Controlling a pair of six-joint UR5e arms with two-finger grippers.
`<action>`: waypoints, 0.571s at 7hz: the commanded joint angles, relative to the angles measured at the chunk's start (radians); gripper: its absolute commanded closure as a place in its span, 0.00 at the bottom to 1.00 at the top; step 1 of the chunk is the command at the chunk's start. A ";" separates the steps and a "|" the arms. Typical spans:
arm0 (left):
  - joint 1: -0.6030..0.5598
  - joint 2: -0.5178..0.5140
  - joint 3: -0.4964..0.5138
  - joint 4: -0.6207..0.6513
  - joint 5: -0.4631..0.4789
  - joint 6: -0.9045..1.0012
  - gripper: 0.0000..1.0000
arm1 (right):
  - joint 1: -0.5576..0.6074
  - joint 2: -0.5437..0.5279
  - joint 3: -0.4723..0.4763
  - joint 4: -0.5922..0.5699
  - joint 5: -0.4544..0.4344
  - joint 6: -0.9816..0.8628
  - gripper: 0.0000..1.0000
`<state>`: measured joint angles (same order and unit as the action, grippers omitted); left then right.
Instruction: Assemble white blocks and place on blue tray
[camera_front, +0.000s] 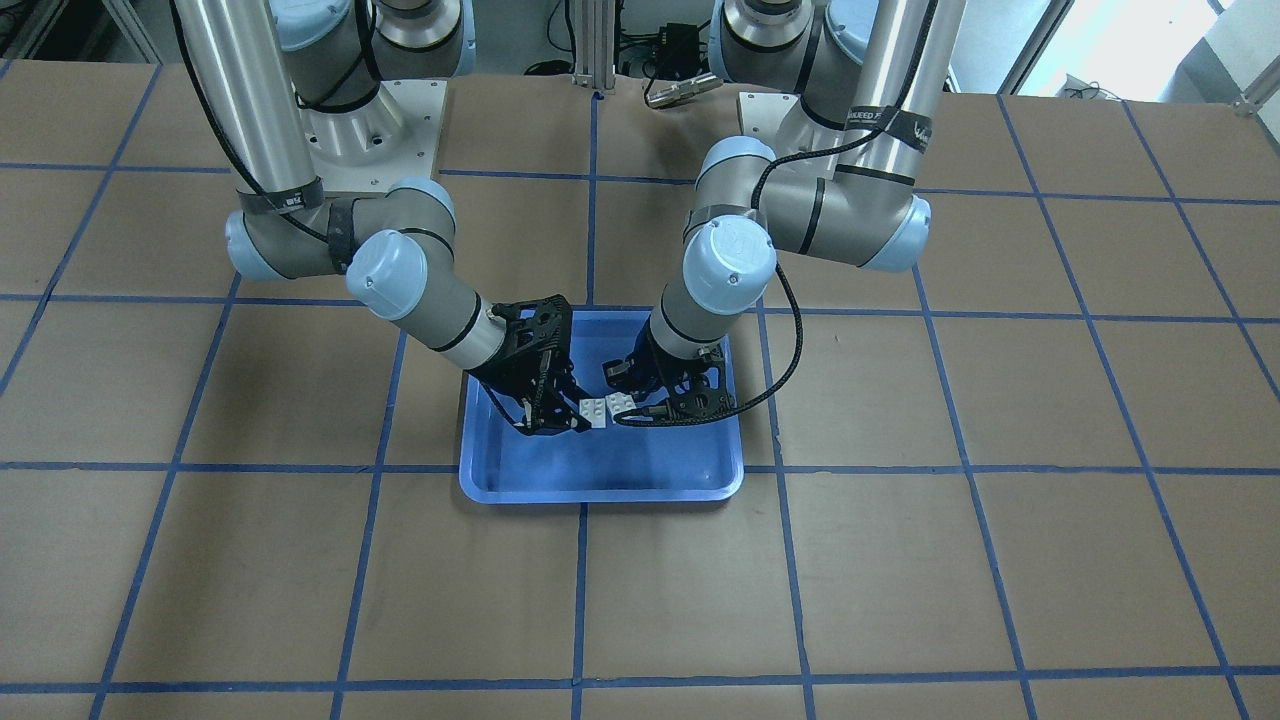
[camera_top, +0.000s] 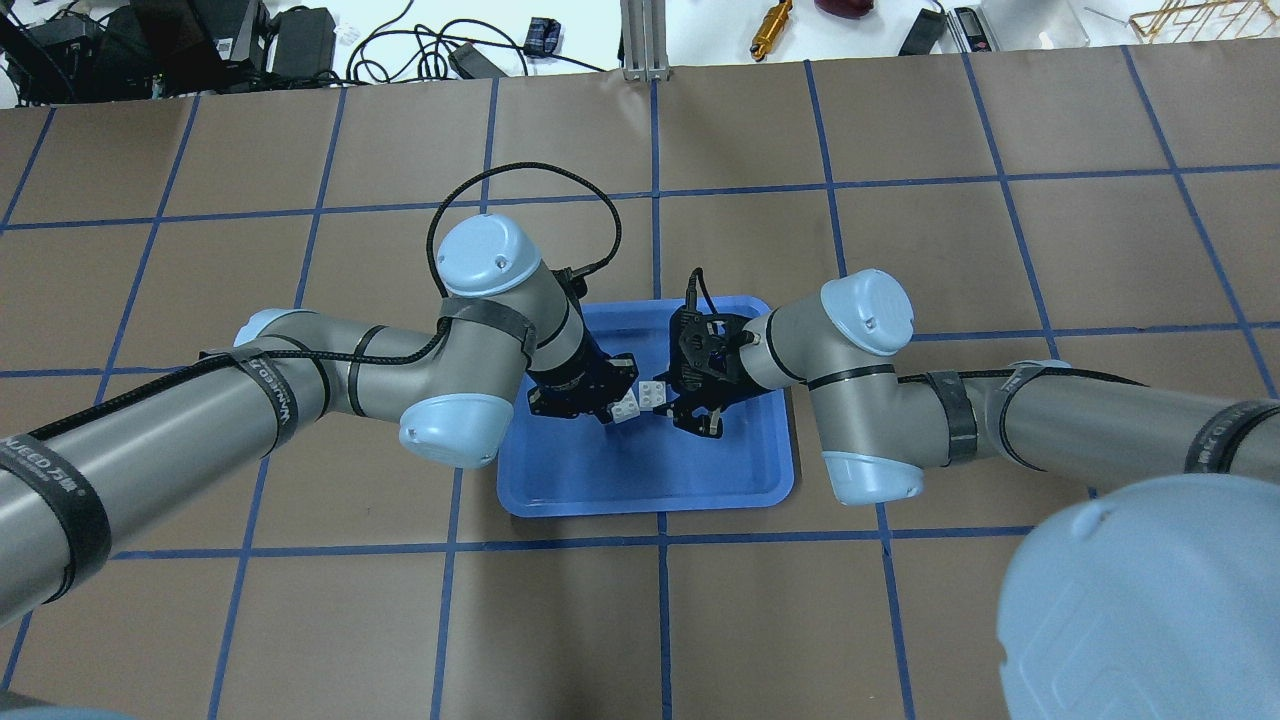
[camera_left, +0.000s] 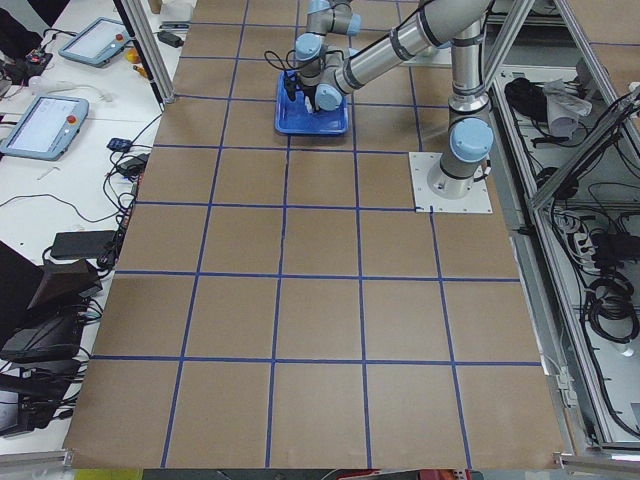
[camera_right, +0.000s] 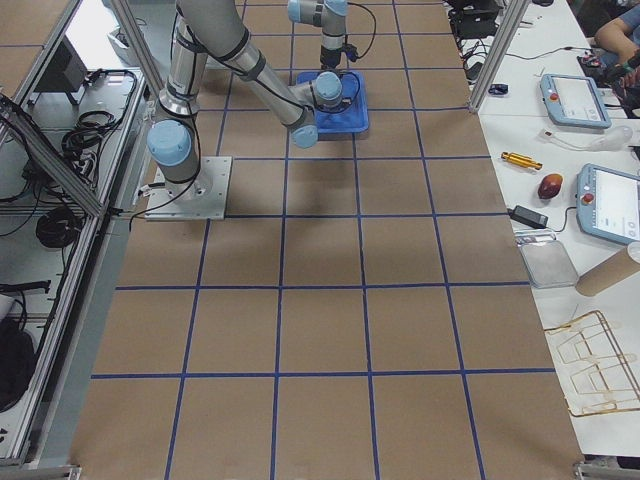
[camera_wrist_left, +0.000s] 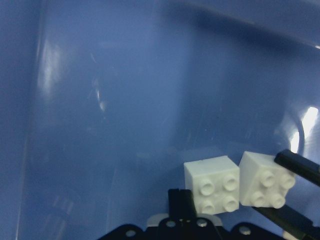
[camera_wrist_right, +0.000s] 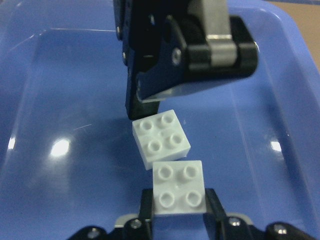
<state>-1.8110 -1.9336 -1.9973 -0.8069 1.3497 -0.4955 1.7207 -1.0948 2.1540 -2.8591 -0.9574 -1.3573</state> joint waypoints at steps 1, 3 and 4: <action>-0.002 0.001 0.000 0.000 0.000 -0.002 0.92 | 0.000 0.001 0.000 0.001 0.002 0.012 0.99; -0.010 0.002 0.000 0.002 0.000 0.058 0.92 | 0.000 0.003 0.001 0.004 0.002 0.023 0.33; -0.010 0.004 0.000 0.003 0.002 0.078 0.92 | 0.000 0.003 0.003 0.004 0.003 0.024 0.22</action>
<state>-1.8200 -1.9310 -1.9972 -0.8052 1.3497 -0.4502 1.7219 -1.0916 2.1557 -2.8547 -0.9550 -1.3364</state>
